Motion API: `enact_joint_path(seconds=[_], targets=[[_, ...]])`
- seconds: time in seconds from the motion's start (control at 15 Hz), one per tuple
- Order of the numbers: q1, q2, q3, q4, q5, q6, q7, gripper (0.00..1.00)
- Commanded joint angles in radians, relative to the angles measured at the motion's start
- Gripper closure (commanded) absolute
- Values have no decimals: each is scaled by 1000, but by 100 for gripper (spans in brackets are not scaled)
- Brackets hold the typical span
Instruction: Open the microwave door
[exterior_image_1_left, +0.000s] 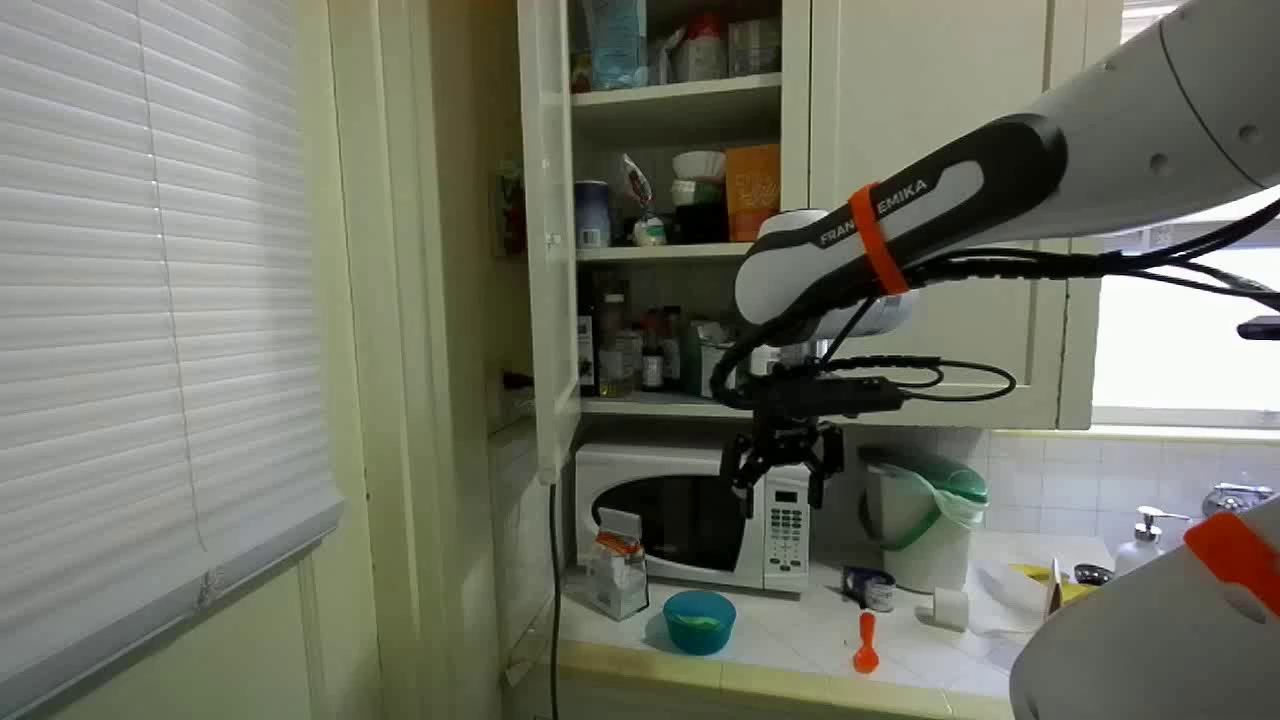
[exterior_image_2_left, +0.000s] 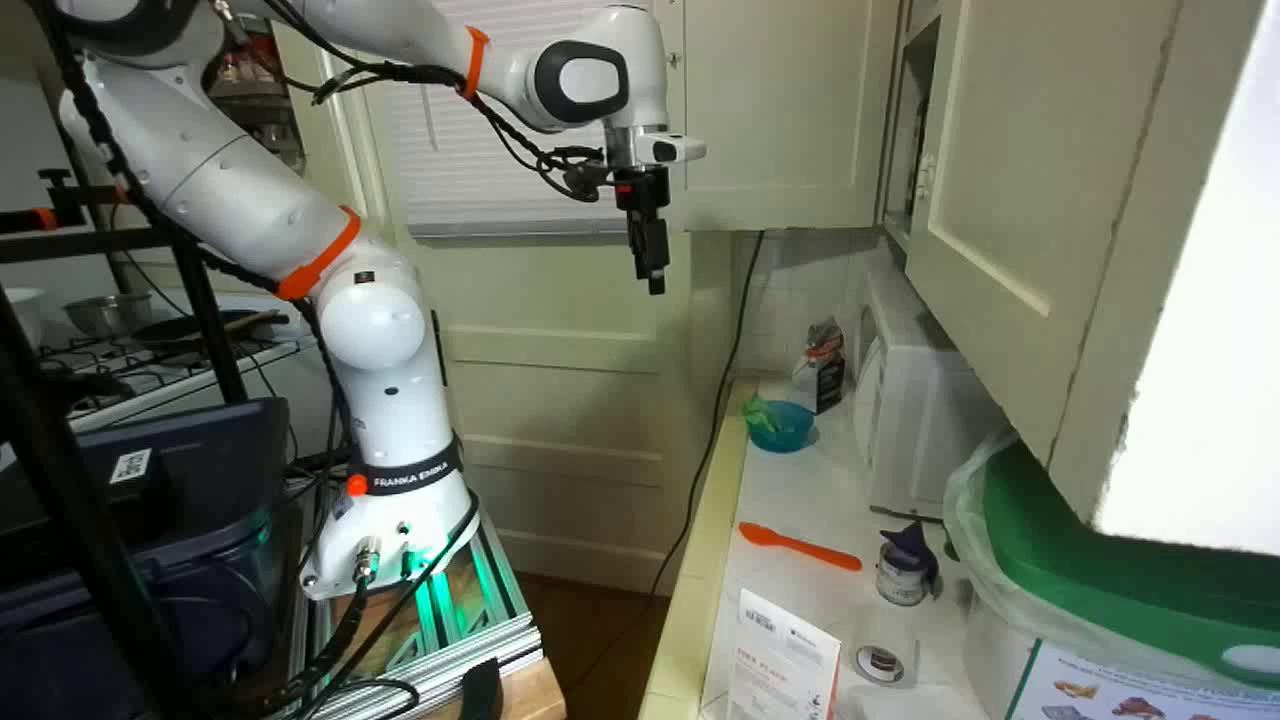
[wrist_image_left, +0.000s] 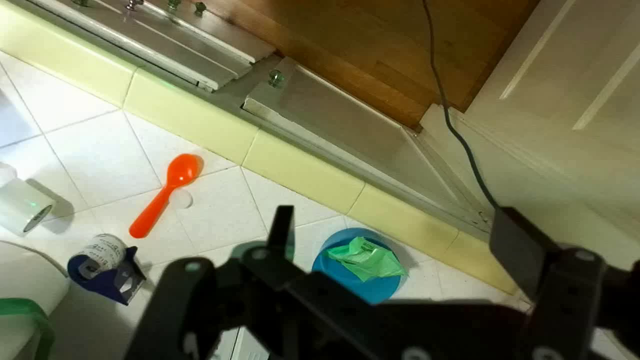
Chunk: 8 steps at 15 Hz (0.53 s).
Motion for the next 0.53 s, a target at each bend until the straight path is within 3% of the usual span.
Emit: enact_joint_path(seconds=[0.0,0.33,0.47], targets=[[-5,0,4,2,3,-3,-3,0],[-5,0,4,2,3,-3,-3,0],[-13,12,3,8,8,54,17,0]])
